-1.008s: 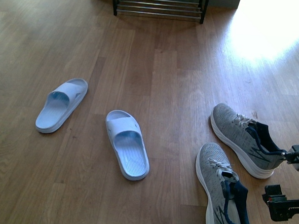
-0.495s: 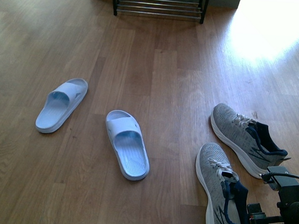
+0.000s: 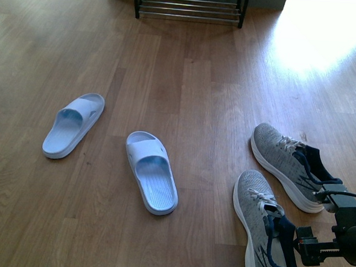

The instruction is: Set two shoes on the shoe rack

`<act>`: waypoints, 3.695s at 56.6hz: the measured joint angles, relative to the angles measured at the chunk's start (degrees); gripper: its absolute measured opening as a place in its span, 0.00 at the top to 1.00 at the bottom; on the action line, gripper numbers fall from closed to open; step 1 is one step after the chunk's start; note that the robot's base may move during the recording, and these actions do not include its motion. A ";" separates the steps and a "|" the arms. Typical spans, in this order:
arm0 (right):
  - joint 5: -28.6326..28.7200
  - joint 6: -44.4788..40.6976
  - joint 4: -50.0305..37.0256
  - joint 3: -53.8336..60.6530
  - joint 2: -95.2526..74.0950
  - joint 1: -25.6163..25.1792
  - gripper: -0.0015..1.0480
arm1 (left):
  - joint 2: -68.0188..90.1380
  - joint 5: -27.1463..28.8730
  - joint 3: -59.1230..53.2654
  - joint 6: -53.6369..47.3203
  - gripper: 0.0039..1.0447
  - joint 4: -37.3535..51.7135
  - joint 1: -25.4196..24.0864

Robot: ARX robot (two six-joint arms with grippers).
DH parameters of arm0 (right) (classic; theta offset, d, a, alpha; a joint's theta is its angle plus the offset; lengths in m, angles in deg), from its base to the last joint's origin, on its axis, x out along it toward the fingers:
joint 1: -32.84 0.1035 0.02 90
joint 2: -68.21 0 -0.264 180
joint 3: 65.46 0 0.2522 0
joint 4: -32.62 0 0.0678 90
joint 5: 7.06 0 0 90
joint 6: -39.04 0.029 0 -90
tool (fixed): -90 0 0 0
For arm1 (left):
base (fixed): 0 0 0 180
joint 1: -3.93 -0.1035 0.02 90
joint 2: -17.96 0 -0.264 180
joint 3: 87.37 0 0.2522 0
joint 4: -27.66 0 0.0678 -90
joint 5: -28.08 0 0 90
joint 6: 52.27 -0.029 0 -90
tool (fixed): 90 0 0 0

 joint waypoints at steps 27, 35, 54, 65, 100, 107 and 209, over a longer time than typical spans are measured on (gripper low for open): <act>9.05 5.92 1.01 8.39 8.50 3.23 0.09 | 0.00 0.00 0.00 0.00 0.09 0.00 -0.02; 7.56 7.52 0.76 6.12 5.46 4.17 0.09 | 0.00 0.00 0.00 0.00 0.09 0.00 0.00; 3.39 8.46 1.40 -2.12 -3.17 3.76 0.09 | -0.02 0.00 0.00 0.00 0.09 0.00 -0.02; 2.71 7.50 2.08 -5.33 -5.97 3.13 0.09 | 0.00 0.00 0.00 0.00 0.09 0.00 0.00; 8.22 5.55 -1.66 -3.04 -6.78 4.55 0.78 | 0.00 0.00 0.00 0.00 0.09 0.00 0.00; 8.04 5.86 -3.43 -1.64 -6.21 4.59 0.97 | 0.00 0.00 0.00 0.00 0.09 0.00 0.00; 24.20 19.19 28.50 25.42 88.59 -11.65 0.99 | -0.02 0.11 0.00 0.00 0.09 0.00 0.00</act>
